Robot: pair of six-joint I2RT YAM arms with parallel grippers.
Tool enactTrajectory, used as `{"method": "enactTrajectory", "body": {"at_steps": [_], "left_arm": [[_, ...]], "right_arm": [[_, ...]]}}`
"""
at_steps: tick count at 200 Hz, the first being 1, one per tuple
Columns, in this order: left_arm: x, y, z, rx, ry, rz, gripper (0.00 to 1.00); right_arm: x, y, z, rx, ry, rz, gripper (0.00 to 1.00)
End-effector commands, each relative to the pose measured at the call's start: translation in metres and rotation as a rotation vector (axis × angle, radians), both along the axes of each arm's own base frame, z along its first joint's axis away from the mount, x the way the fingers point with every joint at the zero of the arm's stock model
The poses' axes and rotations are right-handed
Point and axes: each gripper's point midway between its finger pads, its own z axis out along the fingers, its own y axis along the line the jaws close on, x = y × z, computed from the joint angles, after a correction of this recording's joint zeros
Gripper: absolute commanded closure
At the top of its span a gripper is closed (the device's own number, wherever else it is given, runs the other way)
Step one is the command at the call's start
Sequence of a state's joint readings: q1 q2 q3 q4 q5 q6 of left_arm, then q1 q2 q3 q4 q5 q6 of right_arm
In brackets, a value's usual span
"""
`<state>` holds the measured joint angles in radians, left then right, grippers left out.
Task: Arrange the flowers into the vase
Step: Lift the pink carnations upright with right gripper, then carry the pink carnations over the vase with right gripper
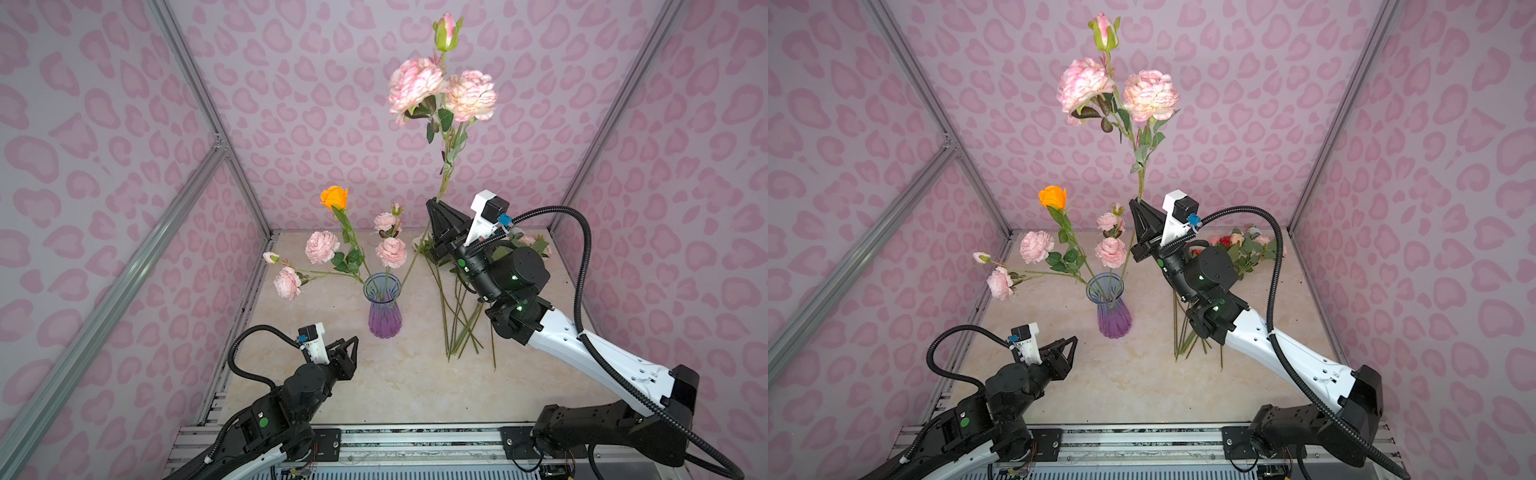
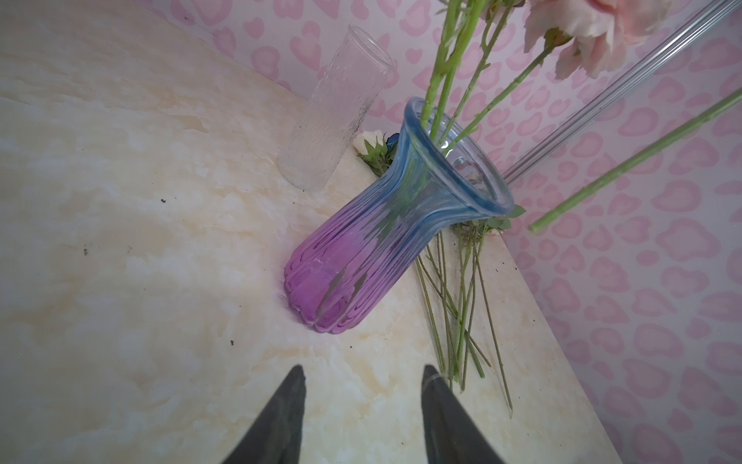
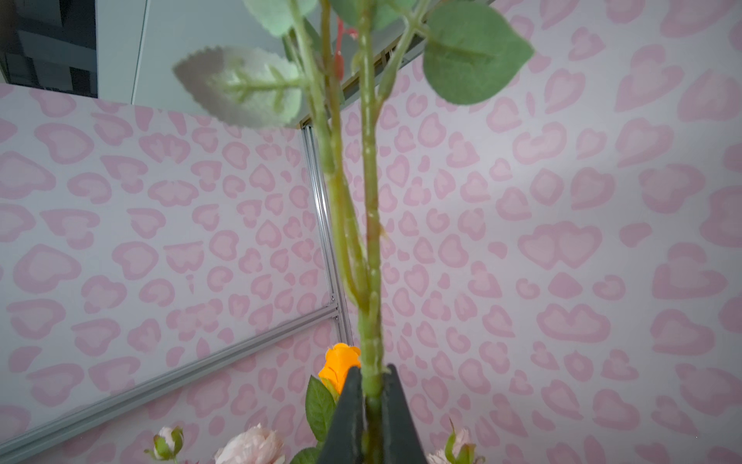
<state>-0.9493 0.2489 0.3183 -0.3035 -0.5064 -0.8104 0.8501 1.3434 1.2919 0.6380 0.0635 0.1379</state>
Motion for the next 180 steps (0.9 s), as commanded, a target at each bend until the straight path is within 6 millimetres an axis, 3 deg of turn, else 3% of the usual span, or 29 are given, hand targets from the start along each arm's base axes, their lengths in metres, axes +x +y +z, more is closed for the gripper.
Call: {"method": "enactTrajectory", "body": {"at_steps": [1, 39, 128, 180], "left_arm": [[0.001, 0.004, 0.003, -0.016, -0.005, 0.025, 0.52], [0.000, 0.005, 0.005, -0.025, -0.010, 0.023, 0.52], [0.000, 0.009, 0.001, -0.027, -0.016, 0.038, 0.52], [0.002, 0.007, 0.009, -0.007, -0.028, 0.030, 0.51]], "right_arm": [[0.001, -0.003, 0.019, 0.050, -0.062, -0.032, 1.00], [0.017, 0.018, 0.005, -0.024, -0.054, -0.044, 1.00], [0.038, 0.034, -0.064, -0.061, 0.059, -0.040, 1.00], [0.040, 0.037, -0.096, -0.082, 0.129, -0.018, 1.00]]}}
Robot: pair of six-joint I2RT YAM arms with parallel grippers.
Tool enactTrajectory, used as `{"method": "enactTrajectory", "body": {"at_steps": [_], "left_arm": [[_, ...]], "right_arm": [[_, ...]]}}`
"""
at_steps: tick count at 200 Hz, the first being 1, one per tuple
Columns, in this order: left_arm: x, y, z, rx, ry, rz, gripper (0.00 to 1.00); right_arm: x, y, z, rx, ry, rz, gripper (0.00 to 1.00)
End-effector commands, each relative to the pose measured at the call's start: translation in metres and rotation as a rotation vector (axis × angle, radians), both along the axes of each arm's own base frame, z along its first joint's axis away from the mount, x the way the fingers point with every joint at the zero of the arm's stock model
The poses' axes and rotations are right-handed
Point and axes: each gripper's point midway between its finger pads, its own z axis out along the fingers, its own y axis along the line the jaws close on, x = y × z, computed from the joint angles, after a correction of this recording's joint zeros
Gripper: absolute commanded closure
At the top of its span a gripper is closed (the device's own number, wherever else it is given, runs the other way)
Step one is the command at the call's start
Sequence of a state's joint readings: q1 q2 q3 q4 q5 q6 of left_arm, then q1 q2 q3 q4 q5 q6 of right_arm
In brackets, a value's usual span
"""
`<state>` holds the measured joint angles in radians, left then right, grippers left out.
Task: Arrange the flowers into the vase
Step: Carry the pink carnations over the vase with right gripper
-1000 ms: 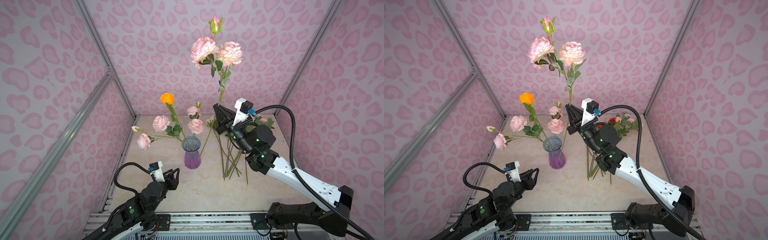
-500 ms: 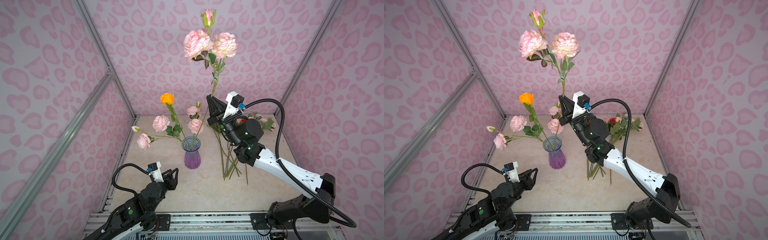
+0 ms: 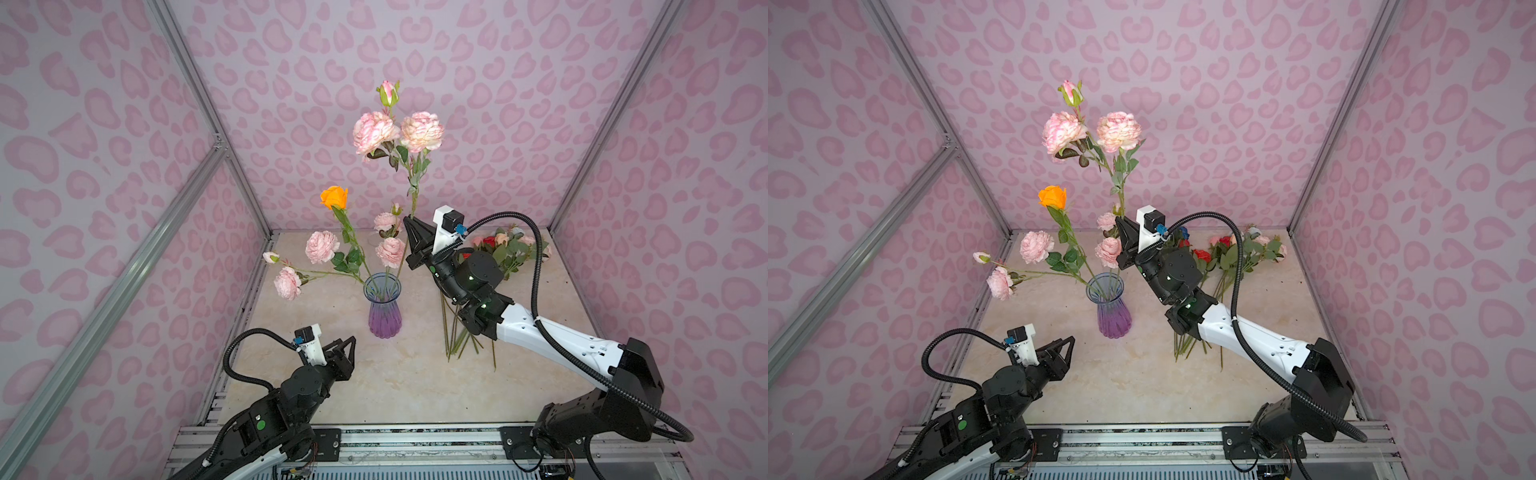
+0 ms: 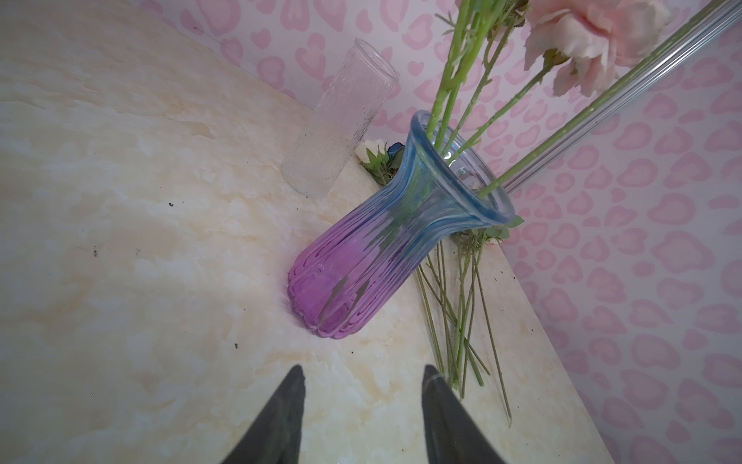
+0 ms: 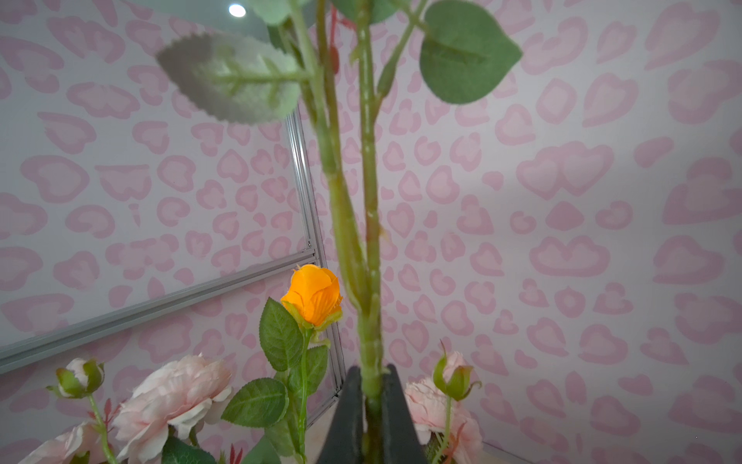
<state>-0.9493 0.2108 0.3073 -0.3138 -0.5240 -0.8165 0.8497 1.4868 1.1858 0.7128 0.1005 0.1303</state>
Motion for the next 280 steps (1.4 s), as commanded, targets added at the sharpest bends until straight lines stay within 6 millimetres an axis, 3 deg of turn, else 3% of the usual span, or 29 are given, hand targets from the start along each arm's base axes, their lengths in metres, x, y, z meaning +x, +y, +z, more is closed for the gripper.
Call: {"method": "enactTrajectory", "body": {"at_steps": [1, 57, 164, 212, 280], "left_arm": [[0.002, 0.001, 0.008, 0.010, -0.016, 0.012, 0.51], [0.006, -0.003, 0.014, 0.030, -0.019, 0.013, 0.51], [0.014, -0.015, 0.013, 0.079, 0.004, 0.008, 0.51], [0.014, -0.014, 0.009, 0.076, 0.008, 0.009, 0.51], [0.014, -0.014, 0.005, 0.076, 0.021, 0.010, 0.51]], "right_arm": [[-0.003, -0.002, -0.001, 0.046, 0.008, 0.016, 1.00], [-0.007, 0.004, -0.029, 0.037, 0.068, 0.044, 1.00], [-0.013, 0.024, -0.093, -0.002, 0.210, 0.090, 0.89], [-0.007, 0.024, -0.112, -0.051, 0.263, 0.059, 0.76], [-0.008, 0.022, -0.127, -0.075, 0.298, 0.054, 0.72]]}}
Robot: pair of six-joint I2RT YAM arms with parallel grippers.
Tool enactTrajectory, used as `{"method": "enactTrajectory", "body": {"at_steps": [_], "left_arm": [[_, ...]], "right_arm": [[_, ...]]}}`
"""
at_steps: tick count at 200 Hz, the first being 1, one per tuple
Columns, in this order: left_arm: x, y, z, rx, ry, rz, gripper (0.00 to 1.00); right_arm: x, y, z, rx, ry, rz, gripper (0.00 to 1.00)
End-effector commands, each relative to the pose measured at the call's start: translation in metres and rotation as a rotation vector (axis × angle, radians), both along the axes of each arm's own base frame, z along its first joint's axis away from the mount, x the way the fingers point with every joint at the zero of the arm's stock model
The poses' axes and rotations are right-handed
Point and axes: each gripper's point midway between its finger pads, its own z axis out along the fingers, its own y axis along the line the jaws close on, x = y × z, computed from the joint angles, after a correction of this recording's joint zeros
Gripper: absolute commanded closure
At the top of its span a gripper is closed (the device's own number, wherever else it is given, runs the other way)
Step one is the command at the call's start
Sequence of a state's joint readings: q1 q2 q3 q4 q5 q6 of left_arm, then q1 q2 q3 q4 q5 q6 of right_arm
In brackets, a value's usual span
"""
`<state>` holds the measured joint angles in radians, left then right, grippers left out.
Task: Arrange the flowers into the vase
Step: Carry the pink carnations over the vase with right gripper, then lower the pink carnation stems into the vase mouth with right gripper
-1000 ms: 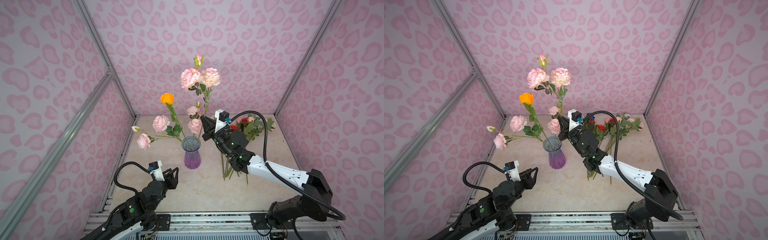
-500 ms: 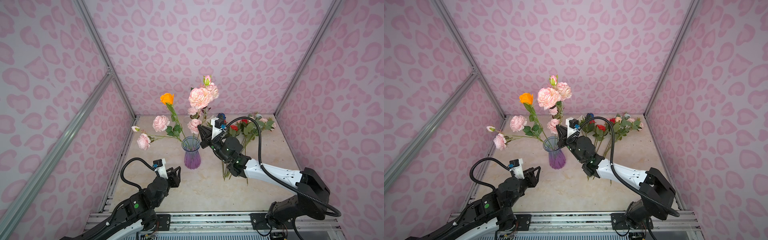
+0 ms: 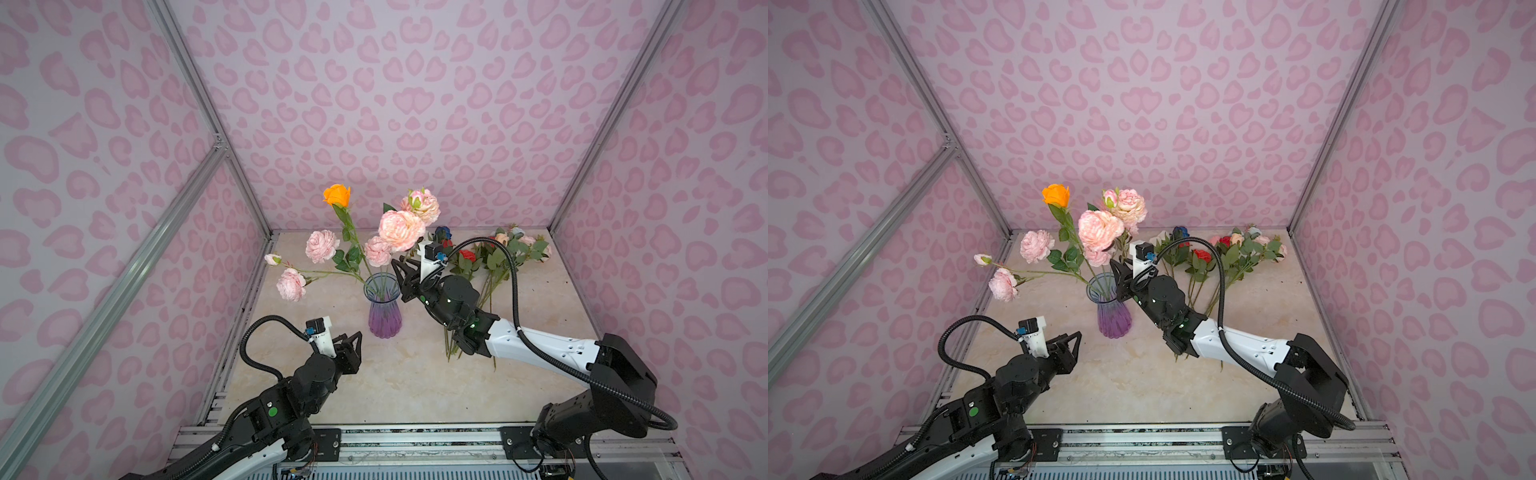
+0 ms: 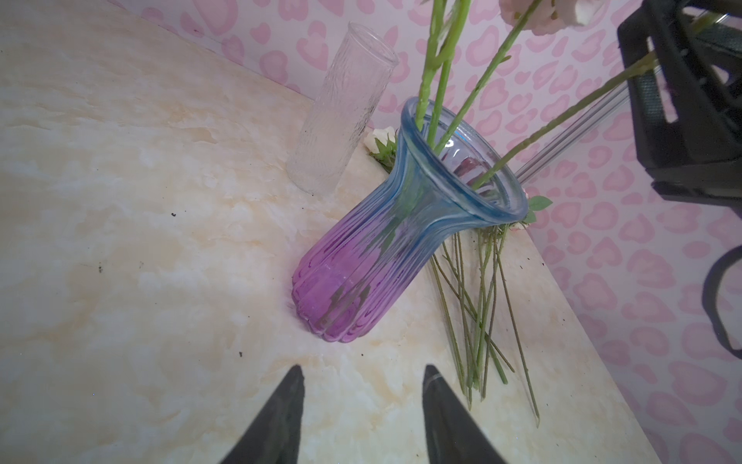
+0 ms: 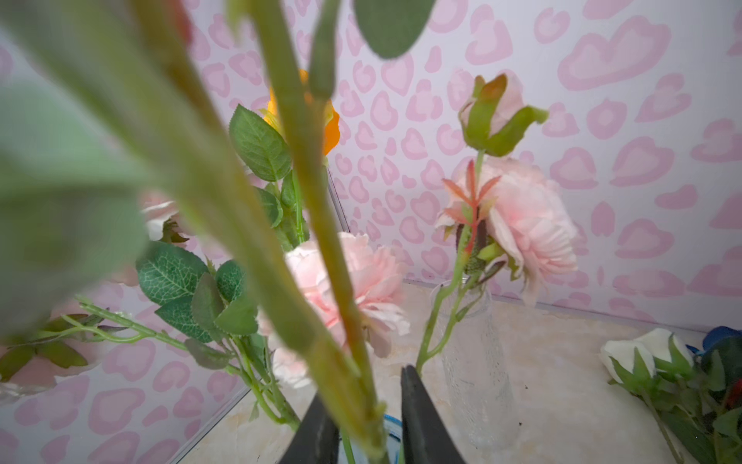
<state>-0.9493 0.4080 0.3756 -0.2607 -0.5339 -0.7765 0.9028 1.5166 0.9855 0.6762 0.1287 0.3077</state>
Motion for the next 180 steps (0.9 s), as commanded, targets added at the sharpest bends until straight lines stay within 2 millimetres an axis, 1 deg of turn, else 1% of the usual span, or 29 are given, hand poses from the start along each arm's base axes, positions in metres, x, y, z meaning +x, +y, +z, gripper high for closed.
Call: {"method": "enactTrajectory", "body": {"at_steps": [1, 63, 107, 146, 180], "left_arm": [[0.002, 0.000, 0.002, -0.023, -0.007, 0.013, 0.51], [0.003, -0.003, 0.002, -0.023, 0.003, 0.008, 0.51], [0.003, -0.003, -0.001, -0.024, 0.008, 0.009, 0.51], [0.003, -0.003, -0.002, -0.023, 0.008, 0.010, 0.51], [0.003, -0.003, -0.003, -0.025, 0.008, 0.010, 0.51]], "right_arm": [[0.001, 0.000, -0.008, -0.013, 0.016, -0.006, 0.72], [0.001, 0.000, -0.008, -0.022, 0.023, 0.000, 0.70], [0.006, -0.002, -0.020, -0.049, 0.068, -0.008, 0.64], [0.010, -0.003, -0.029, -0.054, 0.114, -0.002, 0.64], [0.011, 0.001, -0.031, -0.055, 0.116, 0.018, 0.64]]}}
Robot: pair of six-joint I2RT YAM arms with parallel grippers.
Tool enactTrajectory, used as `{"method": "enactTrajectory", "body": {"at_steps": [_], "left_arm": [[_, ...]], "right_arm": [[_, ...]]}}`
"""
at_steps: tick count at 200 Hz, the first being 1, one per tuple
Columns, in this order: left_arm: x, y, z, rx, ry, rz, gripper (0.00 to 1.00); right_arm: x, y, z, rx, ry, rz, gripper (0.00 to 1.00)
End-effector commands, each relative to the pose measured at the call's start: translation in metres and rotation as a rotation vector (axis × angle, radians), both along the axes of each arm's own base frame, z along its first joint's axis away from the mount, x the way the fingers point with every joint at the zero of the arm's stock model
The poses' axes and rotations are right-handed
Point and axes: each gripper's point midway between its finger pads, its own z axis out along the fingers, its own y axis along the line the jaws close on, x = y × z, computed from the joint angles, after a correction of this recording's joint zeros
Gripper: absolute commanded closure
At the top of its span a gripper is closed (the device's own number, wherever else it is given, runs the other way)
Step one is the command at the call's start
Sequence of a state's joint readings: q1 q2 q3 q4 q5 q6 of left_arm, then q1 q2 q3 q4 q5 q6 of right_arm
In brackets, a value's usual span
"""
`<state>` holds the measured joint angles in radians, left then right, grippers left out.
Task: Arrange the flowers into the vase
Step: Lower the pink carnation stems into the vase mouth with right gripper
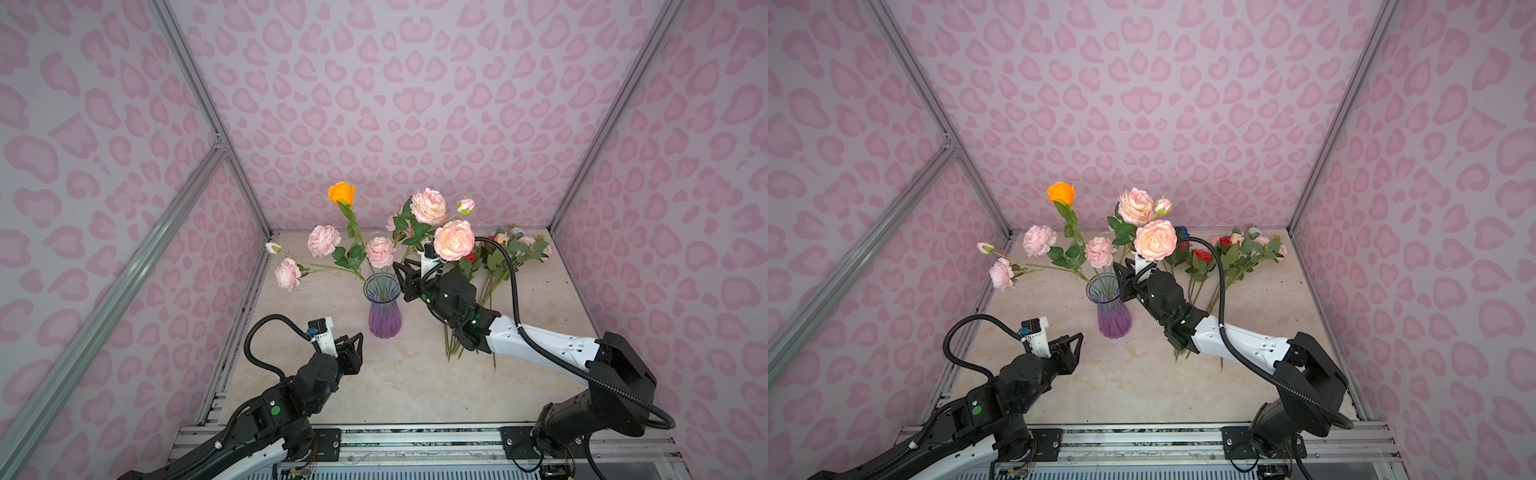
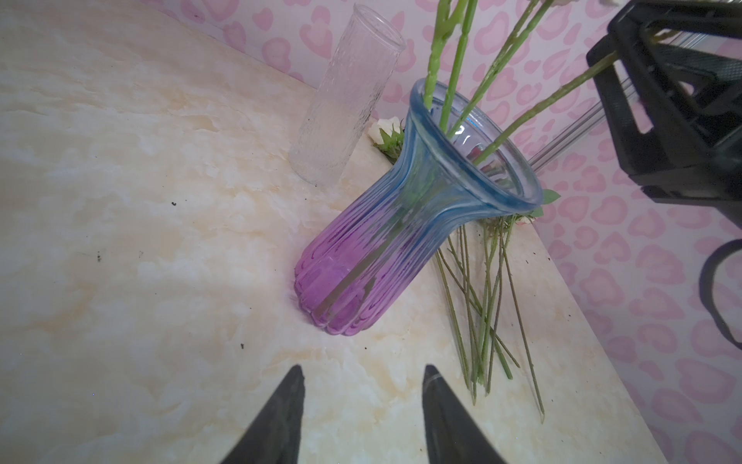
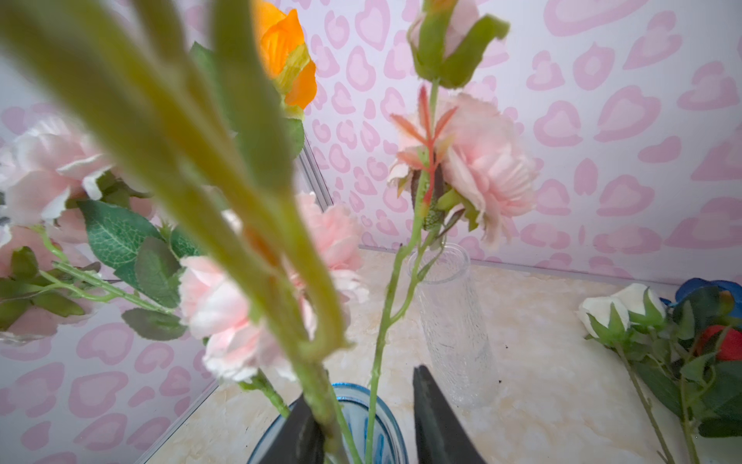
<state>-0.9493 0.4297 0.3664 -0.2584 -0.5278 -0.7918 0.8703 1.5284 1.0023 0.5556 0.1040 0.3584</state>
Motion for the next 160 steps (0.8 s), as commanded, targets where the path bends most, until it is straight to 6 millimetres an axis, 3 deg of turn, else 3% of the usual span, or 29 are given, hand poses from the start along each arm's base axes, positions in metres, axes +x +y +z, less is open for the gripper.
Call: {"method": "enactTrajectory", "body": {"at_steps": [1, 80, 160], "left_arm": [[0.002, -0.001, 0.006, -0.034, -0.016, 0.010, 0.51], [0.002, -0.002, 0.005, -0.034, -0.012, 0.009, 0.51], [0.002, -0.002, 0.003, -0.036, -0.011, 0.008, 0.51]], "right_arm": [[0.000, 0.005, -0.004, -0.004, 0.013, 0.024, 0.64], [0.003, 0.009, -0.016, -0.009, 0.055, 0.045, 0.63], [0.000, 0.010, -0.013, 0.003, 0.060, 0.072, 0.63]]}}
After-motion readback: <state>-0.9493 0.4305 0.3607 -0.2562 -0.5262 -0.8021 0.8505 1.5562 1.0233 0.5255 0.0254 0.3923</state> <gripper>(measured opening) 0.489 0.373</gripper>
